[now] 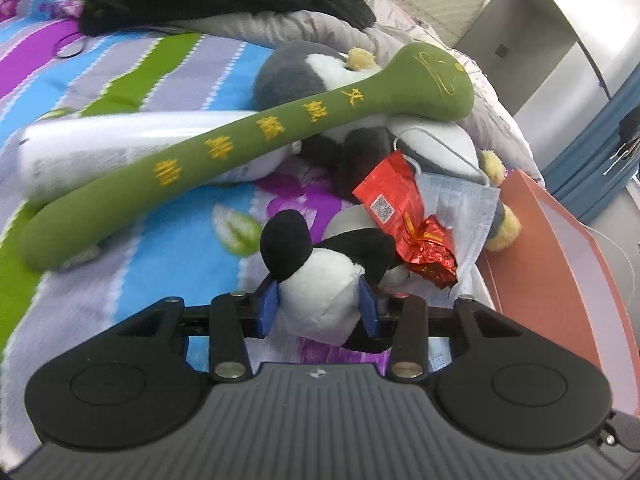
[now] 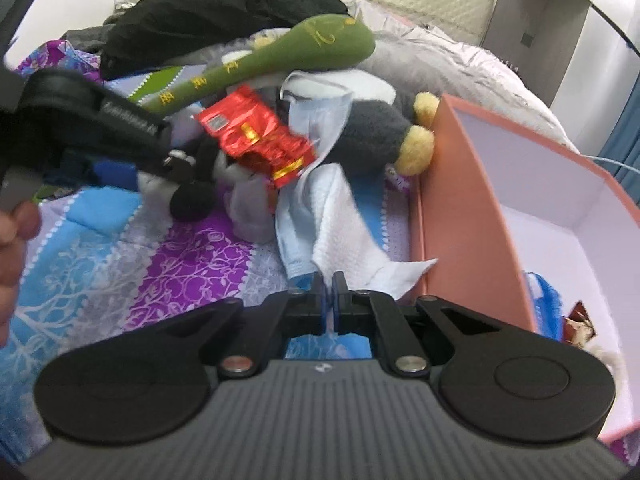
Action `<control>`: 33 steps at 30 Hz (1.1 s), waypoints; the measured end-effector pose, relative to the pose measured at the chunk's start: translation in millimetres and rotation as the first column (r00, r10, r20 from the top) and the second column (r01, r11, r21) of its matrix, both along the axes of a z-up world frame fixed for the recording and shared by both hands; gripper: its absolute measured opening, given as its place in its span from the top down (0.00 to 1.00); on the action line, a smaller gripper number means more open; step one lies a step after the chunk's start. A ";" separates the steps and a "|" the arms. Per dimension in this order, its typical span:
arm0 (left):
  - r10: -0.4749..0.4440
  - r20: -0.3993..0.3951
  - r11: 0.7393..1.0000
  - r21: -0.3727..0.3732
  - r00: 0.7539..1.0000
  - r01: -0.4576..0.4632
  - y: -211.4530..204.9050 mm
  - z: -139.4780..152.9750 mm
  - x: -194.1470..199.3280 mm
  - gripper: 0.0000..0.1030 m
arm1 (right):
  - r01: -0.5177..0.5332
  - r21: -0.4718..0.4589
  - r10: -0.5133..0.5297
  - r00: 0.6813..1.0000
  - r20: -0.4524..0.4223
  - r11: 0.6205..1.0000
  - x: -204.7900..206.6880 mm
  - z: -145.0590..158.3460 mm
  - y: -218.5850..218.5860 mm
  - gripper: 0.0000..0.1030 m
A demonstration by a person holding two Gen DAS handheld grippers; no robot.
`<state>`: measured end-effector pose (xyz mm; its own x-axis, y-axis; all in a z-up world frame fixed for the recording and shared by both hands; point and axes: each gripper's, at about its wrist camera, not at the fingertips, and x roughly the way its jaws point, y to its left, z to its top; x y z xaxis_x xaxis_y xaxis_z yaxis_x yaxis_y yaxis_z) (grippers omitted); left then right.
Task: Organize soft objects
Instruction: 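Close the right tool on the white tissue while the left tool grasps the panda plush, then lift the tissue with the right tool while the left tool carries the panda toward the box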
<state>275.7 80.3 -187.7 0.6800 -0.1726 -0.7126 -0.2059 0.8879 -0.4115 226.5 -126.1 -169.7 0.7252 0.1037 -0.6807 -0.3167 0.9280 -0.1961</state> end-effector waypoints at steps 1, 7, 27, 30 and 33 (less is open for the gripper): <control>0.001 -0.005 1.000 0.003 1.000 -0.001 -0.1 2.4 -8.0 0.54 | -0.003 -0.004 0.003 1.000 0.003 1.000 -4.3 2.3 -0.6 0.94; 0.034 -0.042 0.999 0.018 0.999 -0.033 2.9 10.2 -55.9 0.54 | -0.028 -0.025 0.028 1.000 -0.002 0.999 -35.1 10.1 -2.6 0.94; 0.058 -0.089 0.998 0.011 0.994 -0.058 3.3 21.4 -160.7 0.54 | -0.157 0.025 0.158 0.979 -0.131 0.987 -121.9 17.7 2.5 0.92; 0.062 -0.088 0.998 0.011 0.994 -0.061 4.3 20.9 -165.3 0.54 | -0.157 0.074 0.168 0.970 -0.176 0.985 -123.9 12.8 2.7 0.91; 0.079 -0.099 0.997 0.004 0.992 -0.079 7.0 16.6 -166.4 0.54 | -0.143 0.068 0.153 0.974 -0.170 0.987 -123.5 12.8 4.1 0.67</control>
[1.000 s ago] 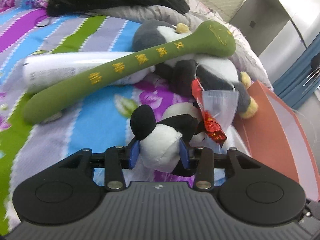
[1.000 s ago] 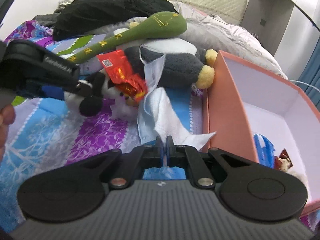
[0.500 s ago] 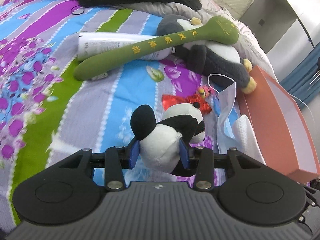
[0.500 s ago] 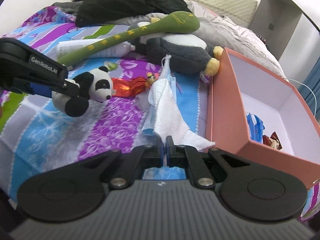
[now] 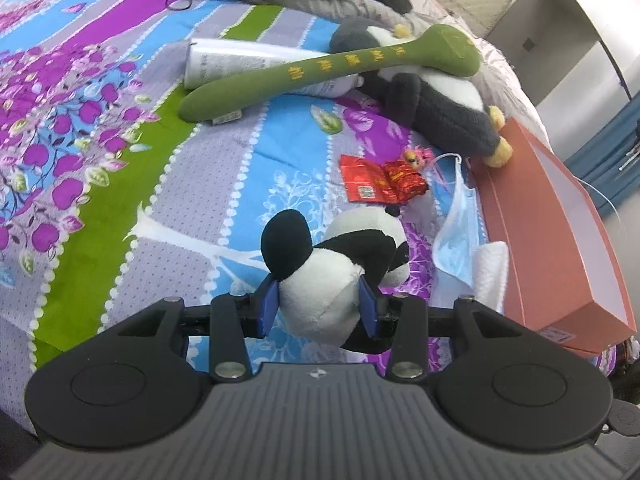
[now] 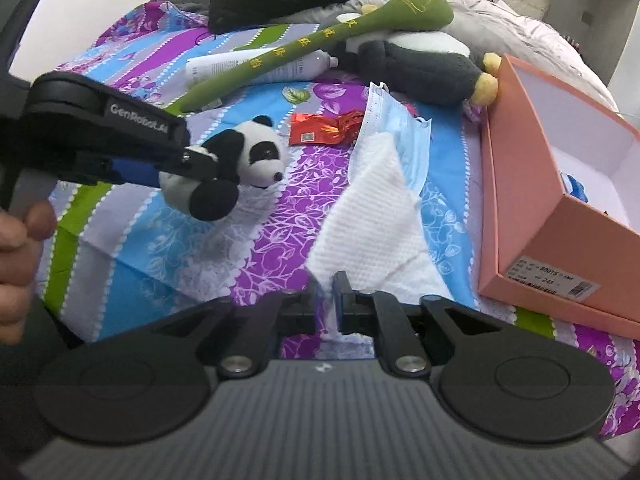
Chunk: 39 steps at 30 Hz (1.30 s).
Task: Organize soft objects
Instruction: 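Lift the tissue with the right tool while the left tool carries the panda toward the box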
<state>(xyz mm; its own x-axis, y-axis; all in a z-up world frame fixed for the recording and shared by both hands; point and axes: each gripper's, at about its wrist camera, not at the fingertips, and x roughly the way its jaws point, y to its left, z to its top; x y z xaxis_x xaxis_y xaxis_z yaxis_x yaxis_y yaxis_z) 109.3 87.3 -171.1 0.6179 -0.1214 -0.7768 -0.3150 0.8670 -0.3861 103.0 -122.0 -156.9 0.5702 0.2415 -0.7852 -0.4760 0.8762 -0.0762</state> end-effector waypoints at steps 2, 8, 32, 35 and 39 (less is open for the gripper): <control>0.010 -0.003 1.000 -0.013 1.000 -0.010 2.9 -2.1 0.4 0.54 | 0.019 0.015 -0.019 1.000 0.022 1.000 2.1 2.9 -2.8 0.51; 0.020 0.001 1.000 -0.018 1.000 -0.020 6.0 -1.0 1.5 0.54 | 0.080 0.048 -0.082 0.996 0.034 0.996 26.4 -0.2 -3.9 0.37; 0.003 0.042 1.000 0.005 0.999 -0.003 -4.0 20.6 -1.2 0.54 | 0.187 0.163 -0.191 0.982 0.011 0.969 54.8 27.4 -28.3 0.84; -0.002 0.050 1.000 0.005 0.999 0.002 -6.6 23.9 -1.4 0.54 | 0.170 0.186 -0.175 0.984 0.012 0.968 52.4 33.0 -29.5 0.83; -0.008 0.052 1.000 0.005 0.999 0.008 -8.7 25.3 -1.9 0.54 | 0.179 0.206 -0.175 0.984 -0.036 0.962 53.2 28.5 -31.4 0.83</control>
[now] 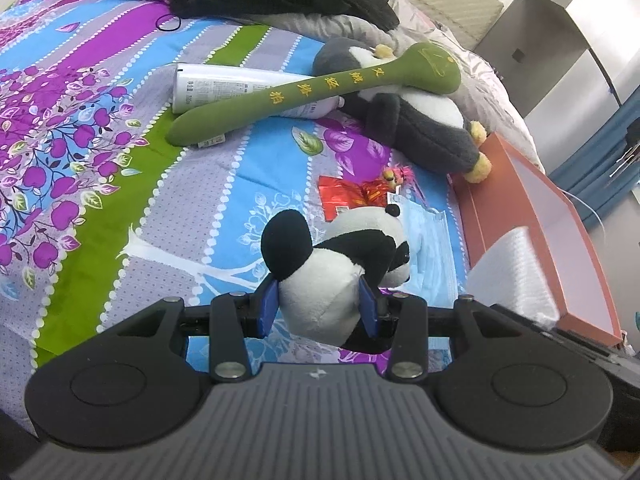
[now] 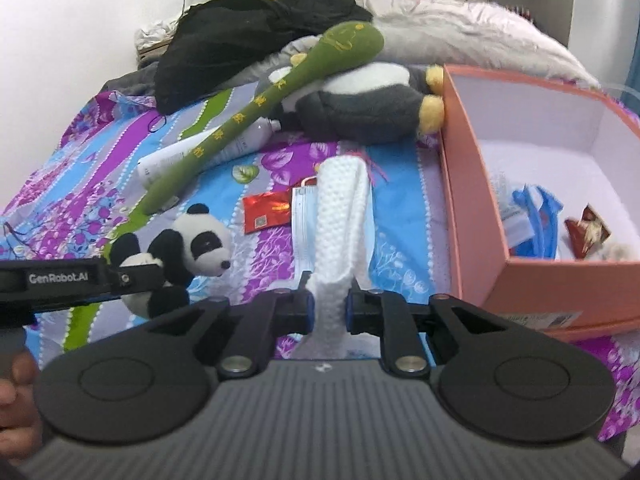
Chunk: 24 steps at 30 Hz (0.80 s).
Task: Organize soft objects
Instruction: 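Lift the tissue with the right tool while the left tool carries the panda toward the box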
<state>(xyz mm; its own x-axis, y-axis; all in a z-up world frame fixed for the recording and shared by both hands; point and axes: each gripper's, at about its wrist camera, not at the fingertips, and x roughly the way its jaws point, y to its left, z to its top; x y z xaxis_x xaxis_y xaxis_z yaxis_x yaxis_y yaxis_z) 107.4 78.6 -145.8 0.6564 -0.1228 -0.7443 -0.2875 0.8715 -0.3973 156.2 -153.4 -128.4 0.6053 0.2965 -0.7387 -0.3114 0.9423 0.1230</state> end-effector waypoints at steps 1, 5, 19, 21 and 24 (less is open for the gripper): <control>0.000 0.001 1.000 0.000 1.000 0.000 -0.4 0.7 -0.9 0.54 | 0.000 0.010 0.000 1.000 -0.009 1.000 0.0 -0.7 -0.6 0.83; 0.000 0.003 1.000 0.000 1.000 0.000 -1.5 3.0 -1.9 0.54 | -0.010 0.008 0.010 1.000 0.000 1.000 -4.3 -1.1 0.8 0.90; -0.064 0.030 0.997 0.051 0.998 0.062 -26.3 40.8 1.3 0.54 | -0.017 0.028 0.015 0.999 0.051 0.999 -8.2 39.7 -5.7 0.89; -0.077 0.046 0.995 0.065 0.996 0.074 -31.5 50.4 3.4 0.54 | -0.016 0.037 0.013 0.998 0.066 0.999 -8.2 48.8 -8.4 0.89; -0.095 0.073 0.993 0.078 0.993 0.089 -37.9 66.7 8.0 0.54 | -0.012 0.051 0.007 0.996 0.088 0.999 -7.4 62.7 -13.3 0.89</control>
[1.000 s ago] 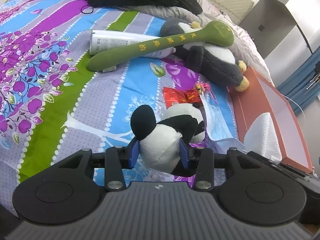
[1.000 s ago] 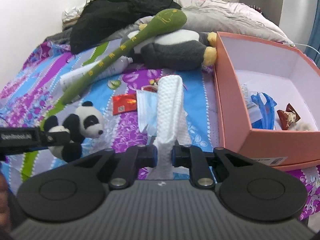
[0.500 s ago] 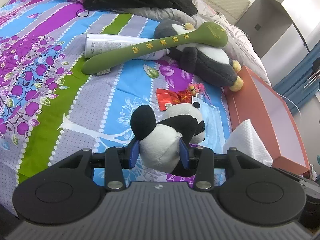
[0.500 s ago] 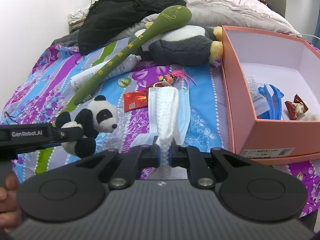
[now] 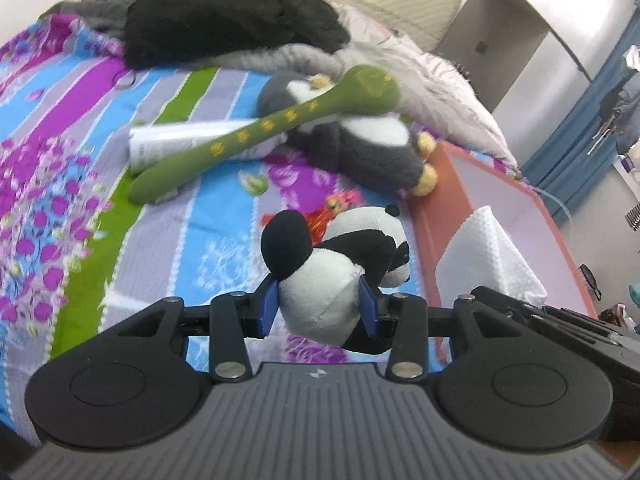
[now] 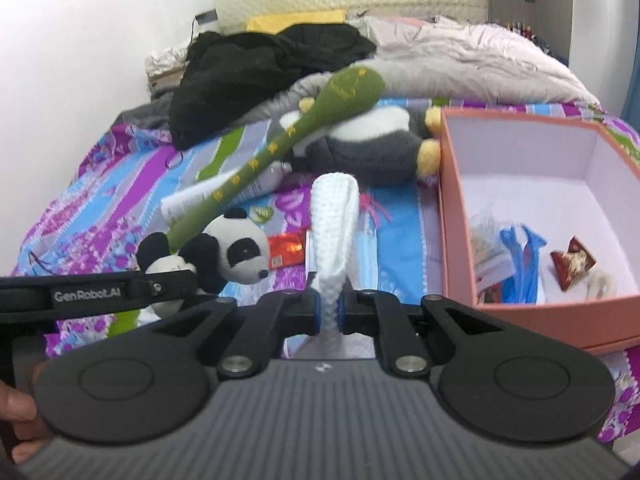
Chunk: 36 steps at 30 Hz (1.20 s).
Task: Organize soft objects
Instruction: 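Lift the tissue with the right tool while the left tool carries the panda toward the box, then open both tools over the pink box to drop the panda and tissue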
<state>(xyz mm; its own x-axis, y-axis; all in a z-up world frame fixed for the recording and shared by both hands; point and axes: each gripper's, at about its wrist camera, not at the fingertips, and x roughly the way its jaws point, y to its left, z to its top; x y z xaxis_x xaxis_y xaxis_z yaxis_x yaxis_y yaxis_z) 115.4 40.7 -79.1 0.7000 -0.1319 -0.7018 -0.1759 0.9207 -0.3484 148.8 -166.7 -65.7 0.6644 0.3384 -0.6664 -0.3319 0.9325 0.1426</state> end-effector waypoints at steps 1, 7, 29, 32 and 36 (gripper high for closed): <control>-0.007 0.006 1.000 0.001 1.000 0.007 -1.9 4.3 1.8 0.54 | 0.001 0.004 -0.001 1.000 0.007 1.000 0.5 4.2 -1.8 0.89; -0.045 0.059 0.999 0.025 0.997 0.043 -14.9 33.4 12.2 0.54 | 0.010 0.020 -0.011 0.998 0.060 1.000 2.8 29.4 -14.0 0.89; -0.260 0.122 0.965 0.052 0.958 0.256 -134.8 80.8 112.2 0.54 | 0.166 0.027 -0.168 0.974 0.153 0.986 57.7 76.4 -116.8 0.89; -0.297 0.095 0.955 0.052 0.950 0.293 -158.7 71.0 135.4 0.54 | 0.210 0.016 -0.210 0.970 0.125 0.978 71.5 64.3 -139.0 0.89; -0.343 0.048 0.939 0.049 0.938 0.341 -189.1 52.1 167.5 0.54 | 0.270 -0.010 -0.269 0.960 0.074 0.963 92.8 40.7 -166.0 0.89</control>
